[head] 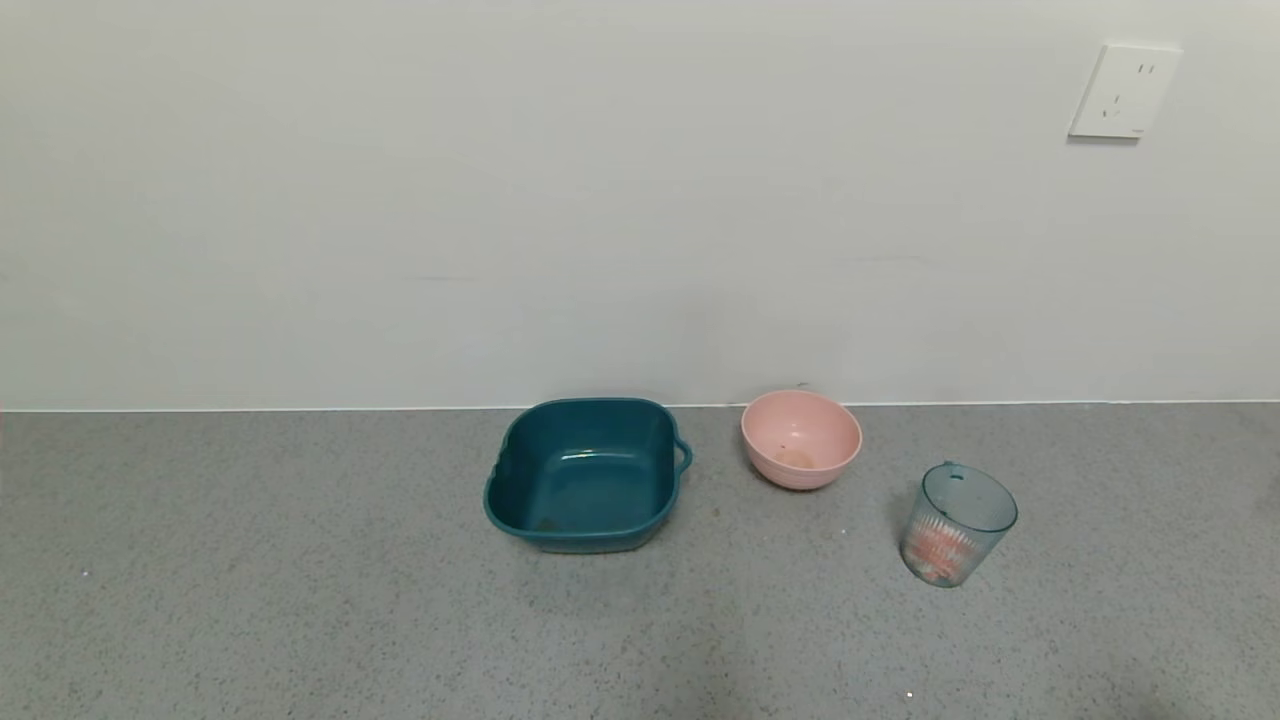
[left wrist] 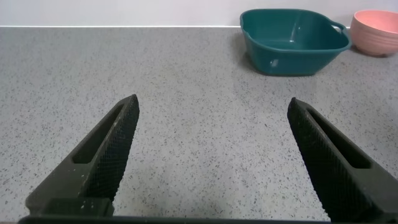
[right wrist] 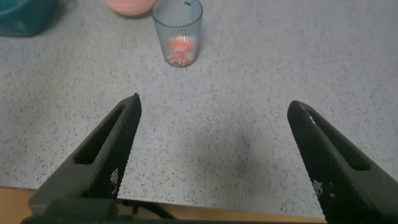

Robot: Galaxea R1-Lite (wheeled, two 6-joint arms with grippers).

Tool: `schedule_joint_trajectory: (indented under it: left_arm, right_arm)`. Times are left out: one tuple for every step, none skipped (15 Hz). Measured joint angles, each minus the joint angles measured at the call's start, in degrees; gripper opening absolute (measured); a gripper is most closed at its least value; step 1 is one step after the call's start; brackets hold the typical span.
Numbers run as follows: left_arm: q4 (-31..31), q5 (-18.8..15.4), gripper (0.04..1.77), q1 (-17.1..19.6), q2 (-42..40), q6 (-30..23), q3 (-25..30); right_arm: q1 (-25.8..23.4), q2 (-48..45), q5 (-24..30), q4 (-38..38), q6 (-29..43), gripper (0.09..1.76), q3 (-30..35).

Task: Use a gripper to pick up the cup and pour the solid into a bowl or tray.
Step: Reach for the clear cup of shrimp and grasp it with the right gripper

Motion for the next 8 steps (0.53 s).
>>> schedule_joint_trajectory:
  left_arm:
    - [0.00, 0.00, 1.72, 0.02, 0.00, 0.02, 0.00]
    - [0.00, 0.00, 1.72, 0.02, 0.00, 0.00, 0.00]
    - [0.00, 0.00, 1.72, 0.02, 0.00, 0.00, 0.00]
    - [0.00, 0.00, 1.72, 0.02, 0.00, 0.00, 0.00]
    - [0.00, 0.00, 1.72, 0.02, 0.00, 0.02, 0.00]
    - [0.00, -0.02, 1.72, 0.02, 0.00, 0.00, 0.00]
    - [0.00, -0.02, 1.72, 0.02, 0.00, 0.02, 0.00]
    - [0.00, 0.00, 1.72, 0.02, 0.00, 0.02, 0.00]
  right_arm:
    - [0.77, 4.13, -0.05, -0.12, 0.02, 1.71, -1.51]
    - [1.84, 8.41, -0.11, -0.33, 0.04, 1.71, -3.16]
    - [2.82, 12.19, -0.20, -0.48, 0.11, 1.71, -4.43]
    - [3.72, 15.52, -0.24, -1.00, 0.15, 1.71, -5.45]
    - [4.44, 19.26, -0.11, -2.10, 0.17, 1.71, -6.22]
    - [4.88, 22.53, 0.59, -3.04, 0.24, 1.71, -6.69]
    - [5.18, 25.69, 1.74, -4.08, 0.24, 1.71, -7.02]
    - [5.38, 28.96, 2.78, -5.13, 0.26, 1.71, -7.44]
